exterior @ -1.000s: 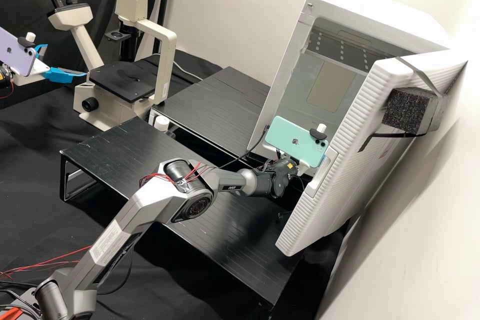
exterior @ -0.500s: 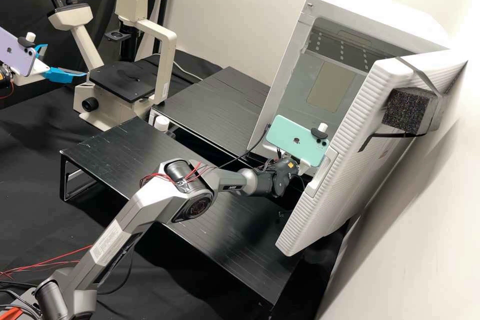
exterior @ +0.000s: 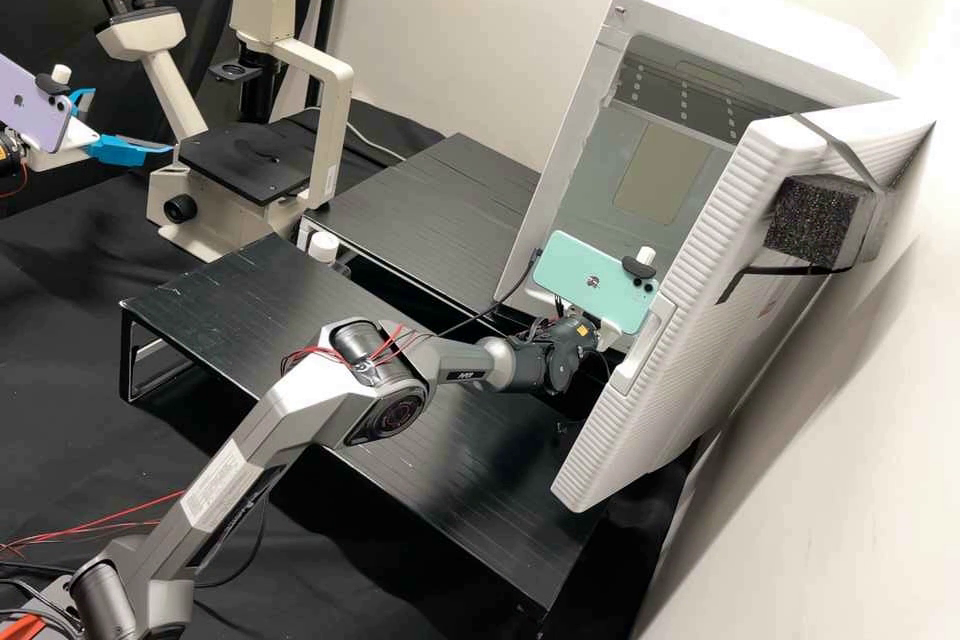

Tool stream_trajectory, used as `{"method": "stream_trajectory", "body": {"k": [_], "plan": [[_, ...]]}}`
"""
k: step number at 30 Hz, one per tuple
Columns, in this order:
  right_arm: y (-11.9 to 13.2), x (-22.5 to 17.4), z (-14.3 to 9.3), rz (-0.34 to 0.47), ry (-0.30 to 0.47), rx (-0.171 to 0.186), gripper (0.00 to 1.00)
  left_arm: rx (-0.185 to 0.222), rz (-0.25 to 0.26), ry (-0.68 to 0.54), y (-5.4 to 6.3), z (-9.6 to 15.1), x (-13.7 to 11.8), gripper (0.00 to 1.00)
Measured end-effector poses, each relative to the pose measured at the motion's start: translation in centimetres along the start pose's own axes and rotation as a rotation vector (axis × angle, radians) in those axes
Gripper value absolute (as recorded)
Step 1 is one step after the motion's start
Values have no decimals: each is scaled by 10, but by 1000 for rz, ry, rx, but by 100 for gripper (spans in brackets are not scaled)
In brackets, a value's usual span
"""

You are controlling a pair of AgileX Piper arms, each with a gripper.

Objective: Take out the petri dish and place it under the microscope.

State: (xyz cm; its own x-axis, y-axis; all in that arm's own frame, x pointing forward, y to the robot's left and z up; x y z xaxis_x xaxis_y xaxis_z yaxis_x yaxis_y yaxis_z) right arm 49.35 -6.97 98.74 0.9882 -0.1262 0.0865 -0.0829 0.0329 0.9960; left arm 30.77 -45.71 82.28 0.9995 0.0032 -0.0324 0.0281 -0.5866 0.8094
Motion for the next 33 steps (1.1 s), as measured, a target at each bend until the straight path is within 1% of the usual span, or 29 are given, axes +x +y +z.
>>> {"method": "stream_trajectory", "body": {"k": [26,30,33], "plan": [[0,0,0,0,0,0,0,0,0,0,0,0,0,100],[-4,-6,-1,-10,15,11,0,0,0,0,0,0,0,100],[-1,-15,-4,-11,24,15,0,0,0,0,0,0,0,100]]}}
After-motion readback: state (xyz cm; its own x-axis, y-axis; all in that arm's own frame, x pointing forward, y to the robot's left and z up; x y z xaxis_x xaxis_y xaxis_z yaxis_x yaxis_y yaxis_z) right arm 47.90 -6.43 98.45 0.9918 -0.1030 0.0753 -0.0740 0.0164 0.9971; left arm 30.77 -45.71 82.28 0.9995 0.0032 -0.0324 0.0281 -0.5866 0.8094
